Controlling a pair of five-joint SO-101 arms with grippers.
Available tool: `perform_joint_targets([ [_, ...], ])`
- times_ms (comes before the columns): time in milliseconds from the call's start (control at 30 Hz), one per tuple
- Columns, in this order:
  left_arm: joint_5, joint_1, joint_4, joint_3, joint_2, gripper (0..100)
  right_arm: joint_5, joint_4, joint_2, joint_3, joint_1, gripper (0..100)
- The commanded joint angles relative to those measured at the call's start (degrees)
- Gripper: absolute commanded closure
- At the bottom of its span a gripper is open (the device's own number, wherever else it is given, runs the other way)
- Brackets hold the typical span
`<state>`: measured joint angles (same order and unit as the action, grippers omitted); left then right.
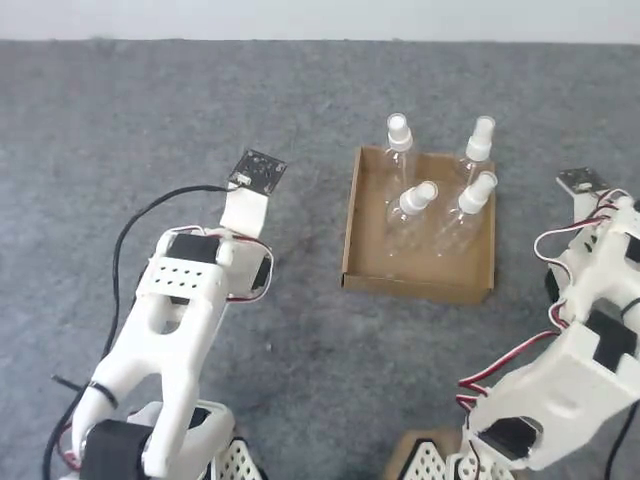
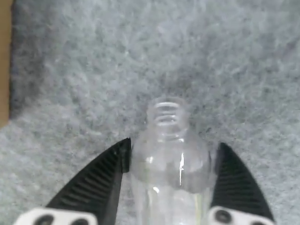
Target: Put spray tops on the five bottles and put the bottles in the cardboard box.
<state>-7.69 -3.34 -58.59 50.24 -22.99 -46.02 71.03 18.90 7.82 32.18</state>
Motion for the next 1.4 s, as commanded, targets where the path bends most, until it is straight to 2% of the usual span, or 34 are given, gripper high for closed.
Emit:
perform_joint_targets([
  [0,0.35,-0.26,3.16,1.19,-2.46,98,-0.70,0.40,-1.27,-3.43,0.66,89.3],
  [167,0.35,0.26,2.99,0.66,-2.90,98,-0.26,0.75,-2.95,-4.40,1.54,99.1],
  [300,0.44,0.18,2.90,-1.19,-2.99,98,0.70,7.96,-10.86,-6.86,1.01,99.2],
  [500,2.20,0.26,-2.81,-8.31,-7.91,98,11.69,9.71,-30.64,-2.55,-6.99,99.2],
  [767,1.93,4.66,-13.27,-19.56,-25.32,98,21.45,12.00,-58.77,9.23,-26.24,99.2],
  [933,2.37,6.68,-18.11,-30.20,-32.88,99,30.59,13.49,-68.88,14.77,-47.78,99.2],
  [1033,4.04,6.59,-19.08,-35.12,-35.34,99,35.08,8.66,-68.79,19.16,-60.70,99.2],
  [1133,8.26,6.59,-18.64,-37.85,-36.75,99,38.07,-0.48,-66.86,24.18,-69.49,99.2],
  [1367,17.67,6.59,-12.22,-38.55,-39.38,99,42.64,-18.33,-63.08,34.81,-78.64,99.2],
])
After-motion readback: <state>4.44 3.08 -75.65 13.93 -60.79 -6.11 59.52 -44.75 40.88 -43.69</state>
